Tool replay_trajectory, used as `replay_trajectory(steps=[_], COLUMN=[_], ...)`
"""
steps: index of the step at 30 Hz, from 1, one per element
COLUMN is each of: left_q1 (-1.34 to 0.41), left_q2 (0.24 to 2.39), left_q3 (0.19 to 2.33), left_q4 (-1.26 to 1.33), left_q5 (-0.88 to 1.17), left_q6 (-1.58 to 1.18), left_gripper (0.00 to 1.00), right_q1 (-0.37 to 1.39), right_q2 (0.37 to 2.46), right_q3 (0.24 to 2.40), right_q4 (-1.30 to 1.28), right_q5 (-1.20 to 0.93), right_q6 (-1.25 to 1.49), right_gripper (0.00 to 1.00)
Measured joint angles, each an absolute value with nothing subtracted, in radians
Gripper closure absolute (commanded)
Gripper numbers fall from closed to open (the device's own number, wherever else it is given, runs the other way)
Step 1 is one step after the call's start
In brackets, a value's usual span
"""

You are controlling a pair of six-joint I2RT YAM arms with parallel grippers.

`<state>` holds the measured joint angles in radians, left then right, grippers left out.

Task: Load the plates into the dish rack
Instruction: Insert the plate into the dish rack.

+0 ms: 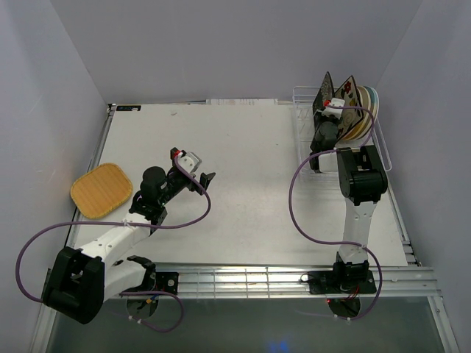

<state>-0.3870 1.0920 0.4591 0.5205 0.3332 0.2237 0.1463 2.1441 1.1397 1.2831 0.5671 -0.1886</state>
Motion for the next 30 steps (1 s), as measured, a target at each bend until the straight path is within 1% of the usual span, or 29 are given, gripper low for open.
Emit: replay_trajectory(steps=[2, 3, 6, 8, 30], left_q1=[-0.387, -0.387, -0.387, -0.387, -0.387], left_q2=[1.092, 1.092, 1.092, 1.092, 1.090], left_q3=[0.459, 0.459, 0.459, 0.459, 0.459], left_q4=[0.521, 0.521, 0.521, 0.521, 0.520], left_q5=[0.333, 0.333, 0.333, 0.333, 0.332], left_q6=[0.224, 0.224, 0.224, 0.224, 0.227], left_gripper=[0.02, 0.02, 0.02, 0.02, 0.02], right_q1=[0.146, 0.146, 0.153, 0.155, 0.156], right_q2=[2.144, 2.144, 2.144, 2.144, 2.107], right_q3=[1.140, 1.140, 1.140, 1.140, 1.096], right_q4=[1.285, 1.287, 1.293, 1.293, 1.280], right_q5=[0.572, 0.572, 0.575, 0.579, 0.599], right_q6=[-0.185, -0.180, -0.171, -0.168, -0.136], right_gripper=[0.78, 0.83, 0.89, 0.92, 0.92])
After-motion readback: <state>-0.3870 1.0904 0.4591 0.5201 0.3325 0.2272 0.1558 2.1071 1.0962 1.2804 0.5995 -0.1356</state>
